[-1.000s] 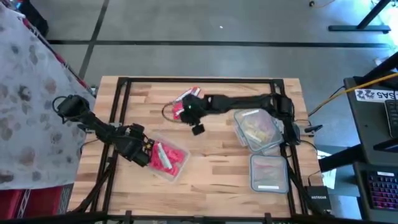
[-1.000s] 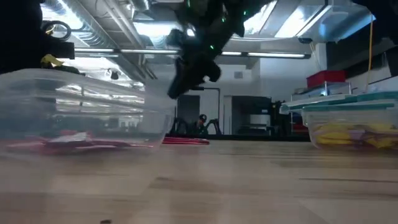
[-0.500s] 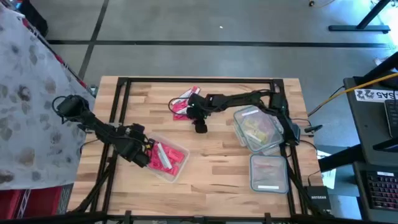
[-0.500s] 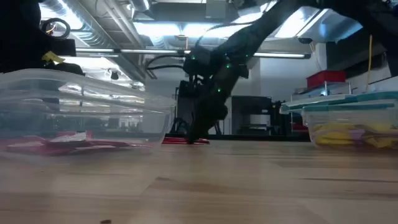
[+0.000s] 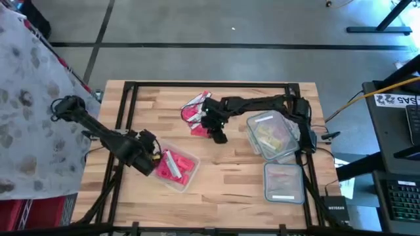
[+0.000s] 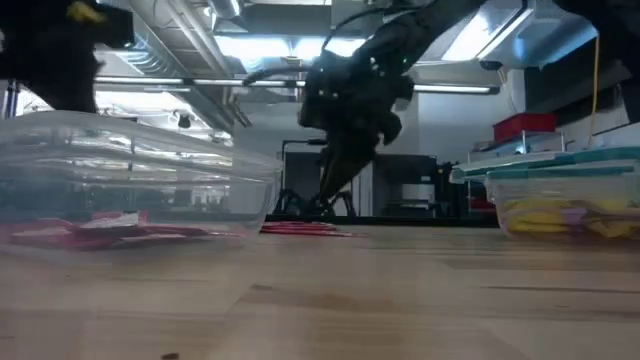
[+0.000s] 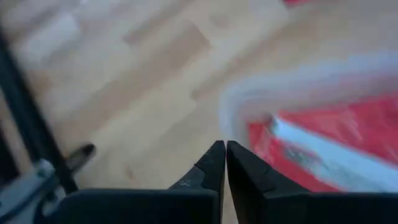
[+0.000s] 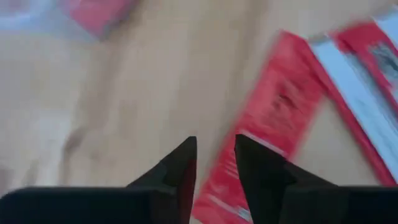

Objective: Sort candy
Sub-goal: Put the pink candy strip into the left transparent bin

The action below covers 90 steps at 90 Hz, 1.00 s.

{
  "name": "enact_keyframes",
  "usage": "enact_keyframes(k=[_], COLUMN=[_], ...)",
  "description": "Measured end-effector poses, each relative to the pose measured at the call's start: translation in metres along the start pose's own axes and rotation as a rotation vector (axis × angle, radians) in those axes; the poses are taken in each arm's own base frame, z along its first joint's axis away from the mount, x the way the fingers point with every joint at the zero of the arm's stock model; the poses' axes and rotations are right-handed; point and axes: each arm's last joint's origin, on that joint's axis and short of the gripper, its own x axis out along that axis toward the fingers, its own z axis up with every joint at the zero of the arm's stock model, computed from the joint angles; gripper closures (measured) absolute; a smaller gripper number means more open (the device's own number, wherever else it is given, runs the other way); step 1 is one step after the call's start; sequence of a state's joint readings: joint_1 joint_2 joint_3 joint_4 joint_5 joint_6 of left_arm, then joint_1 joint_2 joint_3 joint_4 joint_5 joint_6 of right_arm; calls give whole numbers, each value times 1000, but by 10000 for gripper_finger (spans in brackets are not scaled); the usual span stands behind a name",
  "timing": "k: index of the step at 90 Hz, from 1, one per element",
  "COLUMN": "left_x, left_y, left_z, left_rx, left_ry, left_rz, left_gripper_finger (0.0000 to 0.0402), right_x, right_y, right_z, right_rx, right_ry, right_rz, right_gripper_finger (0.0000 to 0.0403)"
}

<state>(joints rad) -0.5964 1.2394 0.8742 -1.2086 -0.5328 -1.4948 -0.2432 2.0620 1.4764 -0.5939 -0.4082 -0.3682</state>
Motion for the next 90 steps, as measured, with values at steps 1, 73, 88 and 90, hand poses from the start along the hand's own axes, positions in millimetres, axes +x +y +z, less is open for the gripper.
enact_keyframes(k=[1,73,88,90], left_x=[-1,-38,-10,-7], left_y=[0,-29,-36,-37], left_z=[-1,-113,-113,-113], left_rx=[5,-279,-245,-242], left_ry=[15,254,117,105], left_rz=[-10,-316,-140,-119], left_gripper_finger=[402,402,402,402], right_x=[1,43,33,30], right_y=[0,8,11,12], right_z=[-1,-48,-46,-46], right_rx=[5,135,107,106], right_ry=[6,32,36,37], right_rz=[-6,-313,-330,-334], right_gripper_finger=[298,326,390,388])
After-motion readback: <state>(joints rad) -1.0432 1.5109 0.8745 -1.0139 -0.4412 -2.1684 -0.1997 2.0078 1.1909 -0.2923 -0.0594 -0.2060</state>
